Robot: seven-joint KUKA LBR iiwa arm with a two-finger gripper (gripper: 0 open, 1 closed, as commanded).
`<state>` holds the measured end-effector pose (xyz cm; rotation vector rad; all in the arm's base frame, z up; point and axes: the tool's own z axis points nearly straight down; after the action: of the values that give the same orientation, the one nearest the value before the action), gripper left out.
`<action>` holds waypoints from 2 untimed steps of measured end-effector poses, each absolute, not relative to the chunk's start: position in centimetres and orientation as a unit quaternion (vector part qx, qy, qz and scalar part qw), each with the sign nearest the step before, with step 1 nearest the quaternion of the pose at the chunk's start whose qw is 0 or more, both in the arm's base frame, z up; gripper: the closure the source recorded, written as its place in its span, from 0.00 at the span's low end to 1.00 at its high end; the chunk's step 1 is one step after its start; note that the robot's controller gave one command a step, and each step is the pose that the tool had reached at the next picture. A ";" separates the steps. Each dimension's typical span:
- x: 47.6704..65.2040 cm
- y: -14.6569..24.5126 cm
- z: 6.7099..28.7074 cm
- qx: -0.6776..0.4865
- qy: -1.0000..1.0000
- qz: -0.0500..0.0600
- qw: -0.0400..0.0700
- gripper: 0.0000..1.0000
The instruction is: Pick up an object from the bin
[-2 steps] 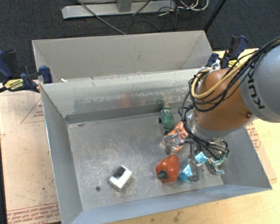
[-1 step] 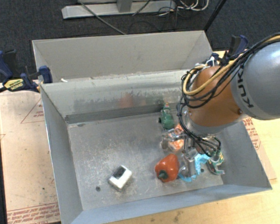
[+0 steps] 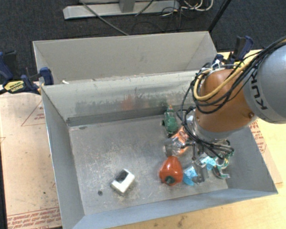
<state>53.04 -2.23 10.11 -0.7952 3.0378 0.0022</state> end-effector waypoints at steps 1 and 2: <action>58.0 -2.0 10.3 -0.276 0.961 0.001 0.001 0.00; 57.5 -4.6 10.9 -0.251 0.968 0.000 0.004 0.00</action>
Offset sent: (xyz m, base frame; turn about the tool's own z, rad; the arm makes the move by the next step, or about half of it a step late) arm -0.0018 -0.0504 0.0128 0.0892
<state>57.52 -4.59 10.90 -0.7856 3.0336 0.0007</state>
